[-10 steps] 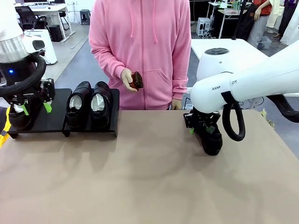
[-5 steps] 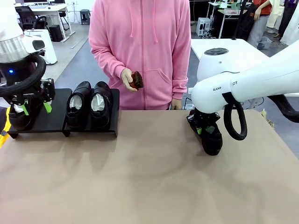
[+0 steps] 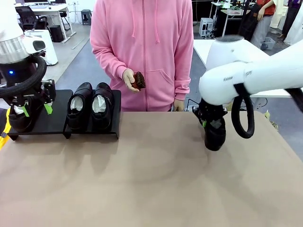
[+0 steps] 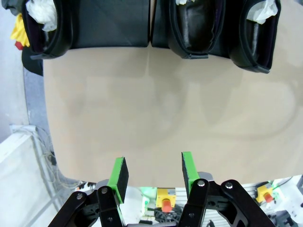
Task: Organize the shoes by placing them on the stand.
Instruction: Pick up one Shoe and place it in the middle of the table.
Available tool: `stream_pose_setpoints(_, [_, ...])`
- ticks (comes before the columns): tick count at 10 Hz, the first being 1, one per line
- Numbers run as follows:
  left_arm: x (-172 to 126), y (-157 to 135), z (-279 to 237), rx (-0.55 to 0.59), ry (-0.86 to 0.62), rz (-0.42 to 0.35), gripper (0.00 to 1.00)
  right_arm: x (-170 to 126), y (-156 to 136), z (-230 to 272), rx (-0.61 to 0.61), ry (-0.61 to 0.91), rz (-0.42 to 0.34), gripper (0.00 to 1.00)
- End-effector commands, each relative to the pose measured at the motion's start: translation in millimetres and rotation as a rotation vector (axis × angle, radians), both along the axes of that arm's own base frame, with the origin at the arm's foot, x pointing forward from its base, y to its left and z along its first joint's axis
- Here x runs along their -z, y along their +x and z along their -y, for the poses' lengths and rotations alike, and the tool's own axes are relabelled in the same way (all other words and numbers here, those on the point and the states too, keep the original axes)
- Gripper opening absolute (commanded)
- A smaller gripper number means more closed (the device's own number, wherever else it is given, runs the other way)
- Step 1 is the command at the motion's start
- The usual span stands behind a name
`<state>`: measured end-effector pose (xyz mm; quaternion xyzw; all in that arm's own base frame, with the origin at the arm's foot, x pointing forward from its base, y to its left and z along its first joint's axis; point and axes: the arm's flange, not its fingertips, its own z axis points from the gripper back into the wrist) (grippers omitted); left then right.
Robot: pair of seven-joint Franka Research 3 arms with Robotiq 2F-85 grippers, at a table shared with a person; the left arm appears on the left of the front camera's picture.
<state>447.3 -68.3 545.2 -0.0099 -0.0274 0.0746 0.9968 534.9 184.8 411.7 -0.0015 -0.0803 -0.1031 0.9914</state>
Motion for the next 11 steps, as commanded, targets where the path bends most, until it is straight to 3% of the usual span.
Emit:
stream_pose_setpoints(1, [-1,-1,-1,-0.002,-0.004,0.010,0.61,-43,-53,-16,0.064,0.073,0.051,0.00])
stream_pose_setpoints(3, [-1,-1,-1,-0.002,-0.004,0.010,0.61,-45,-99,-50,0.011,0.107,-0.032,0.00])
stream_pose_setpoints(5, [-1,-1,-1,-0.002,-0.004,0.010,0.61,-27,-135,-85,-0.057,0.151,-0.098,0.00])
stream_pose_setpoints(7, [-1,-1,-1,-0.002,-0.004,0.010,0.61,-14,-166,-113,-0.108,0.184,-0.110,0.00])
stream_pose_setpoints(9, [-1,-1,-1,-0.002,-0.004,0.010,0.61,0,-188,-129,-0.179,0.230,-0.120,0.00])
stream_pose_setpoints(11, [-1,-1,-1,-0.002,-0.004,0.010,0.61,8,-193,-137,-0.168,0.233,-0.146,0.00])
